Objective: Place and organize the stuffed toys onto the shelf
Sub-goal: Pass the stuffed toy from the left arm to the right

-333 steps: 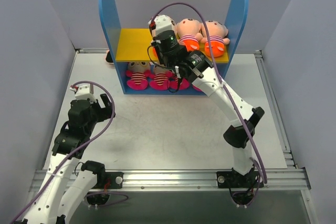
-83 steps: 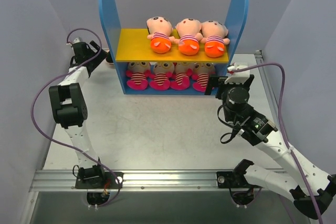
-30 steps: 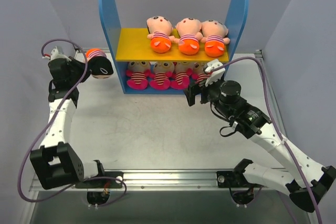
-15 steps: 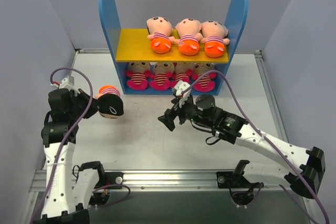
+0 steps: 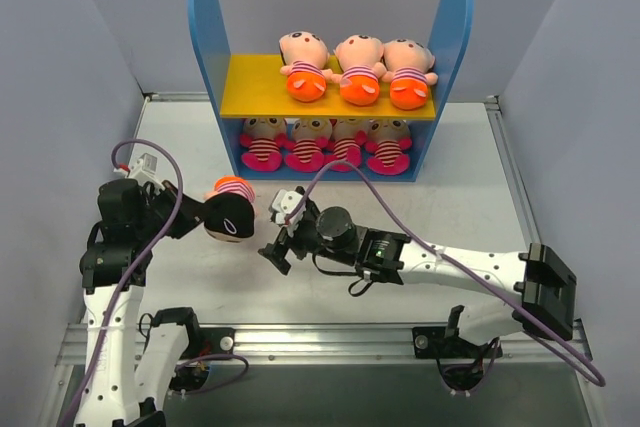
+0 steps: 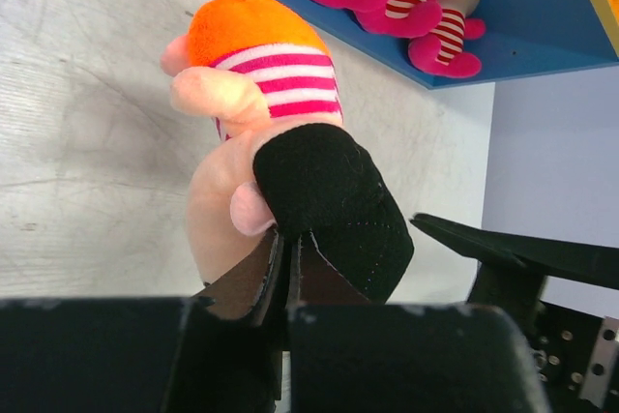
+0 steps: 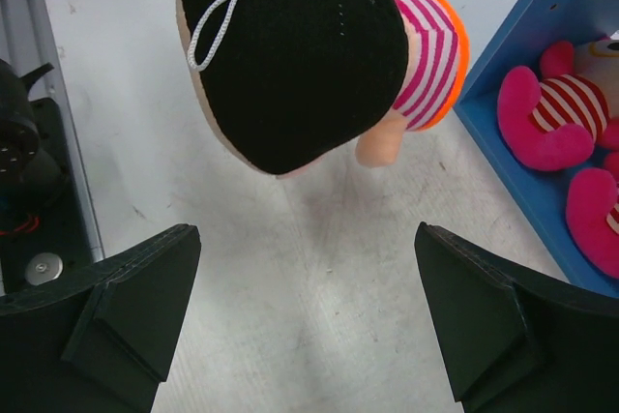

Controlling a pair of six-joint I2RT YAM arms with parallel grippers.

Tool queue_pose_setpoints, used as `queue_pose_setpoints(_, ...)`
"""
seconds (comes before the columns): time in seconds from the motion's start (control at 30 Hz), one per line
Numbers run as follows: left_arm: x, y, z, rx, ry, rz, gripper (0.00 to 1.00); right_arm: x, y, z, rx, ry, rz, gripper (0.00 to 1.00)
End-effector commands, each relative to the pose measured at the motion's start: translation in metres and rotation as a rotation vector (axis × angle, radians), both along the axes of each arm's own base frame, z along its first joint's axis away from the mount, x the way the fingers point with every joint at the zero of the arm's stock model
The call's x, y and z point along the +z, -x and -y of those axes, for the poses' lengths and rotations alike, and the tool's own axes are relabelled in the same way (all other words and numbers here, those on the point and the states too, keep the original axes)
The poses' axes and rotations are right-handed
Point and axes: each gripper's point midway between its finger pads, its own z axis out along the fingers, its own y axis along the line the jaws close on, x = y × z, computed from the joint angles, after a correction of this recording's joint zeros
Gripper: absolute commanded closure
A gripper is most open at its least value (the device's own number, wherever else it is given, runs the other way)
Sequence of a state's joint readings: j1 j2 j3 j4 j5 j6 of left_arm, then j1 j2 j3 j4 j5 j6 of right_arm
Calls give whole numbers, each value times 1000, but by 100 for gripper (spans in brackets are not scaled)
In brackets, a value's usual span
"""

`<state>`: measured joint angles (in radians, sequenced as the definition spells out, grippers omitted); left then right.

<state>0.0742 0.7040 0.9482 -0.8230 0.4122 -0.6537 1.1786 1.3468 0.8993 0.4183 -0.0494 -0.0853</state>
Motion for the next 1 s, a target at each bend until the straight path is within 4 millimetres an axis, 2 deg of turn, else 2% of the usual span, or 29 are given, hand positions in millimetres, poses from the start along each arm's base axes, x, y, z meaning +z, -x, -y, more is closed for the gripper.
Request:
queue_pose_setpoints(0.0, 12, 3, 13, -50, 55, 31, 97, 41, -17, -18, -60, -77, 140, 1)
queue_pose_setpoints(0.2, 12, 6, 17, -68, 63, 27, 97, 44, -16, -44, -72, -66, 219, 0)
queue_pose_setpoints(0.23, 11, 7, 18, -67, 68, 25, 97, 39, -16, -48, -67, -55, 221, 1)
queue_pose_setpoints(0.27, 10, 7, 19, -70, 74, 22, 97, 44, -15, -53, -65, -69, 229, 1)
queue_pose_setpoints(0.37, 12, 8, 21, -80, 90, 29, 97, 43, -13, -63, -62, -60, 252, 1)
queue_pose_setpoints(0.43, 13, 9, 23, -88, 97, 30, 97, 37, -19, -63, -94, -45, 258, 3)
queue_pose_setpoints(0.5, 12, 9, 24, -94, 102, 31, 97, 39, -20, -66, -96, -67, 264, 12)
queue_pose_setpoints(0.53, 13, 9, 25, -95, 105, 34, 97, 39, -19, -67, -92, -69, 267, 29)
queue_pose_setpoints(0.6, 13, 9, 26, -103, 105, 39, 94, 41, -20, -68, -94, -71, 266, 50)
queue_pose_setpoints(0.63, 12, 9, 25, -106, 101, 42, 93, 43, -21, -67, -99, -74, 266, 73)
queue_pose_setpoints(0.73, 14, 10, 26, -117, 91, 55, 86, 50, -23, -61, -111, -102, 251, 100)
queue_pose_setpoints(0.77, 15, 9, 25, -121, 83, 68, 73, 50, -26, -59, -114, -108, 226, 100)
queue_pose_setpoints(0.83, 17, 9, 25, -141, 54, 95, 55, 59, -27, -54, -114, -134, 200, 100)
queue_pose_setpoints(0.9, 22, 8, 25, -163, 21, 137, 40, 65, -33, -46, -127, -168, 123, 100)
queue_pose_setpoints(0.97, 28, 6, 23, -189, -35, 200, 31, 67, -39, -38, -136, -185, 55, 100)
